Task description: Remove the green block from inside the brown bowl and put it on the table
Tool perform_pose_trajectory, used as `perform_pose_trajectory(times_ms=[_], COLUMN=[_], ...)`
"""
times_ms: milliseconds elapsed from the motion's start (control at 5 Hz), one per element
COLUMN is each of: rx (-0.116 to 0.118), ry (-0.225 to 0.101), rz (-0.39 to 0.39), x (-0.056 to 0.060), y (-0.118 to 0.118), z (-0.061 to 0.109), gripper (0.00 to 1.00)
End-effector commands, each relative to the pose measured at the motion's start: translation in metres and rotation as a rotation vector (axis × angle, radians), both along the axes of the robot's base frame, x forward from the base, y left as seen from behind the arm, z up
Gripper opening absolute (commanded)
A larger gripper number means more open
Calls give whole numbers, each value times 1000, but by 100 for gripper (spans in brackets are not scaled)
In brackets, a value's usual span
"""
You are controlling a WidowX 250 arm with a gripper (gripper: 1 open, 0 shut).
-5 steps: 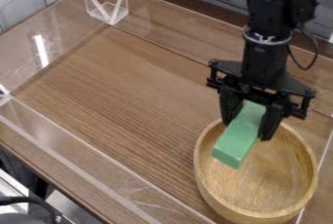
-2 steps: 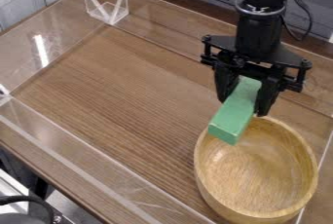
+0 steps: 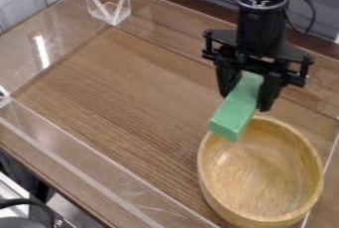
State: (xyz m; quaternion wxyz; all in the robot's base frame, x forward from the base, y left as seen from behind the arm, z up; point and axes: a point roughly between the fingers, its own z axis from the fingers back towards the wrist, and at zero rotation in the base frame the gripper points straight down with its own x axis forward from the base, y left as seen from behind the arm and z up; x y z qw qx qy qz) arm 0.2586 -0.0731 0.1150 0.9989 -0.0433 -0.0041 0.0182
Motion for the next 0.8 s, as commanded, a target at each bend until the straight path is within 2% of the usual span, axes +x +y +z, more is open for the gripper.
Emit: perform_pose_trajectory(times_ms=[0,200,400,600], rx=[-8,-7,-10,-9], ry=[-78,-89,-104,-133], rz=[5,5,1,11], x=[5,6,4,6], y=[6,9,23,45], z=[18,20,24,35], gripper=[0,0,0,0])
